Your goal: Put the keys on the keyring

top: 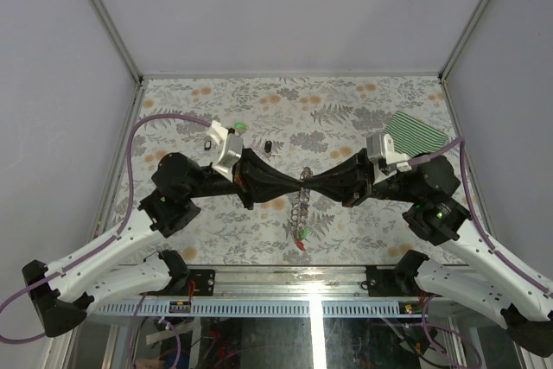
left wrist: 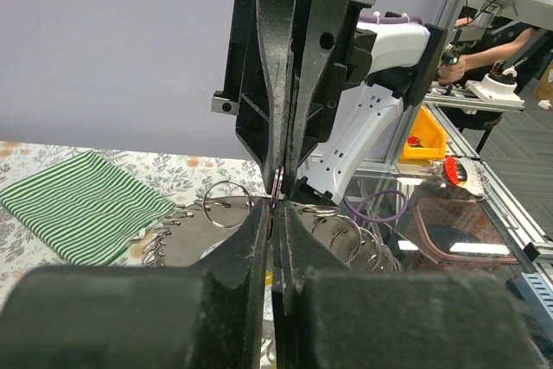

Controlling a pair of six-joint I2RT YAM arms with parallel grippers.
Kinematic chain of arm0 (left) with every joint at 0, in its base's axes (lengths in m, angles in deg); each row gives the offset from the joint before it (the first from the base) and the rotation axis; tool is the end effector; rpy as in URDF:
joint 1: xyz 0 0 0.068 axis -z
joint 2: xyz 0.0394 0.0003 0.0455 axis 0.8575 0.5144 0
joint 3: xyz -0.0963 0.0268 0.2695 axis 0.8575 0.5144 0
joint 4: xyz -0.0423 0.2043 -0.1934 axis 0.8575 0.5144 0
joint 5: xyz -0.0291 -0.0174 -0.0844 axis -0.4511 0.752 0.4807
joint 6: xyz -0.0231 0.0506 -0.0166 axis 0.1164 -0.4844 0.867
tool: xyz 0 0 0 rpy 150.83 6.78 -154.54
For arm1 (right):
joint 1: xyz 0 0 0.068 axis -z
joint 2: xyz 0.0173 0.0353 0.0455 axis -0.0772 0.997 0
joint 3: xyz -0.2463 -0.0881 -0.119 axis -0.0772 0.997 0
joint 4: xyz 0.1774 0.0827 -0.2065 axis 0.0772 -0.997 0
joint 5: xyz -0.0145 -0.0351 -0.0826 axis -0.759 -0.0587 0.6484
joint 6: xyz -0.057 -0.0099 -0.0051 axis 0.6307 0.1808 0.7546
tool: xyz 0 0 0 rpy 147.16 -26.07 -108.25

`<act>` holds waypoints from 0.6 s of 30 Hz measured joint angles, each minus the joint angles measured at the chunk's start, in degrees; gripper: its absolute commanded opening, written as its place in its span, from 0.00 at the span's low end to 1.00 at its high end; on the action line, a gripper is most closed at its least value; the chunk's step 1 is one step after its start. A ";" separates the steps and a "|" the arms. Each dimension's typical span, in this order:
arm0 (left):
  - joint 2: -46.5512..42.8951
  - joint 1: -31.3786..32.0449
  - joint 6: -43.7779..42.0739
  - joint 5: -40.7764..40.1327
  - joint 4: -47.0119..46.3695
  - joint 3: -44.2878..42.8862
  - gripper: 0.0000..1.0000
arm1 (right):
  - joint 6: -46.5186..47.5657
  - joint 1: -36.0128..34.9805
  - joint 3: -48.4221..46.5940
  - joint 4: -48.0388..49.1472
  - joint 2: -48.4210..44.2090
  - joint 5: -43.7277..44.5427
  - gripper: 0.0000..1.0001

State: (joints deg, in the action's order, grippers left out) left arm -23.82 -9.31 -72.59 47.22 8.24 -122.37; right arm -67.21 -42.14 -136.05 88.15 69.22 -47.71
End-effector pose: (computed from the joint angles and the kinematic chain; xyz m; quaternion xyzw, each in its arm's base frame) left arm 0.1203 -0.1821 0.4170 0.4171 0.4444 -0.5778 0.5428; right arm 0.1025 0.1472 0.4384 -0.4318 0.3933 0.5404 0.6057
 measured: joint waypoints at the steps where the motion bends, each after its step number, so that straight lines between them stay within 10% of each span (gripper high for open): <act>1: 0.00 0.00 -0.02 0.02 0.02 0.00 0.00 | 0.02 0.02 0.00 -0.02 0.00 0.00 0.01; 8: 0.28 0.00 -3.74 -0.11 8.57 -3.80 0.00 | 2.75 0.00 -0.74 -3.41 -1.05 0.52 0.25; 18: 6.12 0.00 -20.59 -3.85 42.95 -25.31 0.00 | 9.77 0.00 -6.64 -14.82 -5.42 5.42 0.29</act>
State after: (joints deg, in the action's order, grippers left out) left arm -17.70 -9.31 -93.18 43.38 51.19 -147.68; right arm -57.44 -42.14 -142.70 73.33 63.80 -42.28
